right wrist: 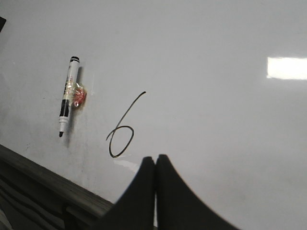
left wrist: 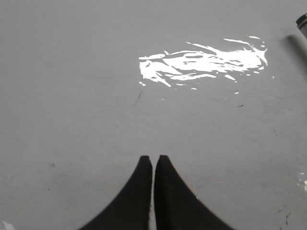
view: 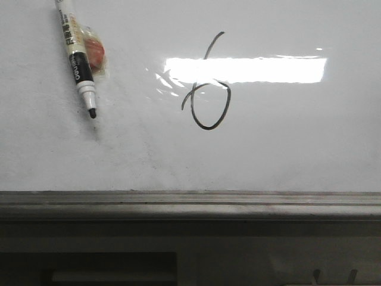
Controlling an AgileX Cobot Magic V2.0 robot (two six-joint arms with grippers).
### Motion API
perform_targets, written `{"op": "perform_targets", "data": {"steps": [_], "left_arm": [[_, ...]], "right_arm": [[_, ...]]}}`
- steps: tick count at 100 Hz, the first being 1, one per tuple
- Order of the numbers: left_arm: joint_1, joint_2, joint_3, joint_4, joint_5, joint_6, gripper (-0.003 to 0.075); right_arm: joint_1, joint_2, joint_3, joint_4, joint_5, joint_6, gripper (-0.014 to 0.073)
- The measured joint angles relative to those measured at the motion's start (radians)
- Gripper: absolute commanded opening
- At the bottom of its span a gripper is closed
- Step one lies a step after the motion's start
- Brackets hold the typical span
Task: Write number 6 on whiteboard
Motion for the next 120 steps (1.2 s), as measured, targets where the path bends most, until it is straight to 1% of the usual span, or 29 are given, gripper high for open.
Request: {"op": "perform_targets", "data": {"steps": [12, 28, 51, 120], "left_arm": [[-0.028, 0.0, 0.0, 0.01, 0.001, 0.002, -0.002], [-0.034, 0.0, 0.0, 0.008, 0.001, 0.004, -0.002], [0.02, 0.0, 0.0, -0.01, 0.004, 0.004, -0.002], [0.022, 0.0, 0.0, -0.012, 0.025, 0.006, -0.002]], "right_arm": [[0.0, 0.0, 0.0, 0.0, 0.0, 0.0, -0.0065], [0.0, 0.0, 0.0, 0.0, 0.0, 0.0, -0.0065], [0.0, 0.0, 0.0, 0.0, 0.0, 0.0, -0.0065], [0.0, 0.0, 0.0, 0.0, -0.001, 0.0, -0.0065]]}}
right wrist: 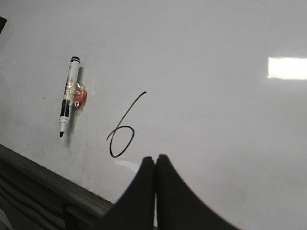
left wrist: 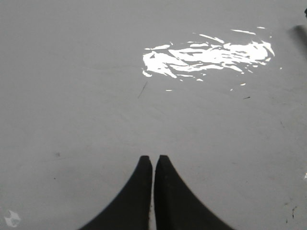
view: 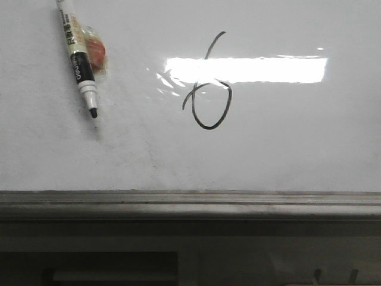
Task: Write number 6 on whiteboard
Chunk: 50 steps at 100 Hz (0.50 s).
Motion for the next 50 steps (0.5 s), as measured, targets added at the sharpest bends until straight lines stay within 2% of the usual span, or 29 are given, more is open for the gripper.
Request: {"op": "perform_targets", "data": {"steps": [50], "left_arm": [[0.0, 0.0, 0.0, 0.0, 0.0, 0.0, -0.002]], "right_arm": [[0.0, 0.0, 0.0, -0.004, -0.005, 0.0, -0.0065]]}}
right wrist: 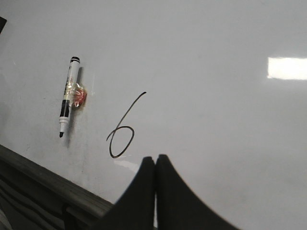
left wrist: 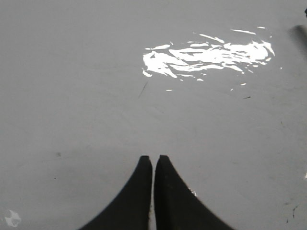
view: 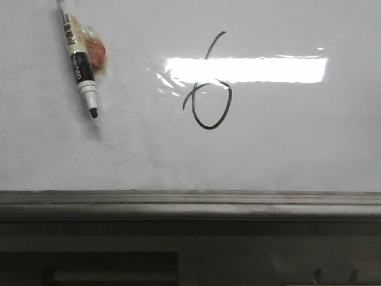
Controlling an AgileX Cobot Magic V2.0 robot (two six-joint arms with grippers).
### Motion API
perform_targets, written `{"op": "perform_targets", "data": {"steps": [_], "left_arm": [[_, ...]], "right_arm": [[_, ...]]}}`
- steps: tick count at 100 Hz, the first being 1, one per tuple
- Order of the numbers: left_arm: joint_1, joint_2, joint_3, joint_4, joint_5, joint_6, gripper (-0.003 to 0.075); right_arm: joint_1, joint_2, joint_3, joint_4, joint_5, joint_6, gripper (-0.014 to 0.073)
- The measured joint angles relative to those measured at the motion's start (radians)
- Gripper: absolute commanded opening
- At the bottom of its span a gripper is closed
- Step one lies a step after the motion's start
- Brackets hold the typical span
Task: Write number 6 on whiteboard
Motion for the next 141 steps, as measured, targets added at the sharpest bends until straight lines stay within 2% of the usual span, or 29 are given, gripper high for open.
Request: {"op": "perform_targets", "data": {"steps": [6, 12, 30, 44, 54, 65, 141], "left_arm": [[0.0, 0.0, 0.0, 0.0, 0.0, 0.0, -0.002], [0.0, 0.0, 0.0, 0.0, 0.0, 0.0, -0.002], [0.0, 0.0, 0.0, 0.0, 0.0, 0.0, -0.002], [0.0, 0.0, 0.0, 0.0, 0.0, 0.0, -0.002], [0.0, 0.0, 0.0, 0.0, 0.0, 0.0, -0.002], [0.0, 0.0, 0.0, 0.0, 0.0, 0.0, -0.002], [0.0, 0.0, 0.0, 0.0, 0.0, 0.0, -0.002]], "right_arm": [[0.0, 0.0, 0.0, -0.046, -0.008, 0.0, -0.0065], [-0.002, 0.0, 0.002, -0.15, -0.021, 0.024, -0.0065], [-0.064, 0.0, 0.076, -0.592, -0.183, 0.344, -0.0065], [-0.157, 0.0, 0.162, -0.731, -0.237, 0.452, -0.0065], [-0.214, 0.0, 0.198, -0.781, -0.24, 0.467, -0.0065], [-0.231, 0.0, 0.198, -0.813, -0.271, 0.471, -0.0065], [-0.232, 0.0, 0.198, -0.821, -0.269, 0.475, -0.0065]]}}
